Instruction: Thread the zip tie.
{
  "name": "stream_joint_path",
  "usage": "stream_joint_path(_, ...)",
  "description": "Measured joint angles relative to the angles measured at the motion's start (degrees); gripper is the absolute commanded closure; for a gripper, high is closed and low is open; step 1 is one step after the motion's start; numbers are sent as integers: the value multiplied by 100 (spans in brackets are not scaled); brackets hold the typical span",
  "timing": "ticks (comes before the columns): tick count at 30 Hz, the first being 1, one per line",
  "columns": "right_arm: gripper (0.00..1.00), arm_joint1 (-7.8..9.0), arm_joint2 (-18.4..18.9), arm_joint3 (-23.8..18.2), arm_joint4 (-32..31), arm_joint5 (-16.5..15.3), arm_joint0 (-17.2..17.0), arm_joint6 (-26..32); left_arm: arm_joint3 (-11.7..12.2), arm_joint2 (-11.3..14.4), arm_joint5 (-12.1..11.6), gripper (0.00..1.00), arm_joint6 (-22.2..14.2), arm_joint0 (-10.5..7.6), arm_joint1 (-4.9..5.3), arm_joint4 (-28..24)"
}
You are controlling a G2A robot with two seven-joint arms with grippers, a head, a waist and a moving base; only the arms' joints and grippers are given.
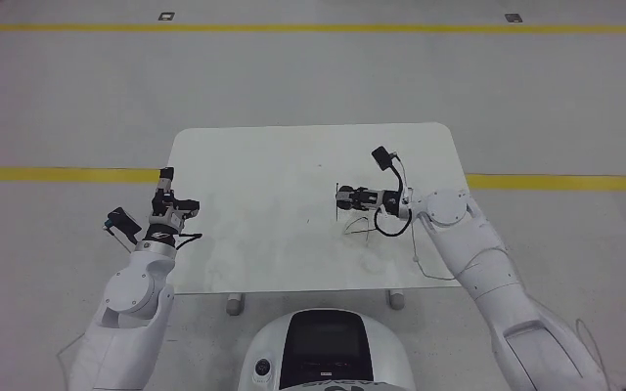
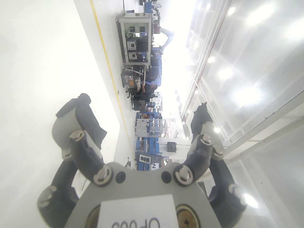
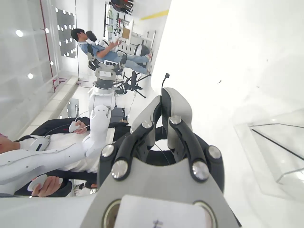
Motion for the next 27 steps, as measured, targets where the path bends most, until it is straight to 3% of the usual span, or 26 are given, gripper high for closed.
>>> stream_joint_path(9,100,0,23,-70,12,0,-61,-104,0,0,0,0,0,0,0,0)
stream_joint_path(15,100,8,118,-790,-324,28,-668,-1666,0,0,0,0,0,0,0,0)
stream_joint_path(20,100,-52,15,-1327,-563,240,-1196,-3089,0,0,0,0,0,0,0,0)
stream_joint_path(27,100,-57,-23,-1464,-640,139,-1299,-3290,0,0,0,0,0,0,0,0)
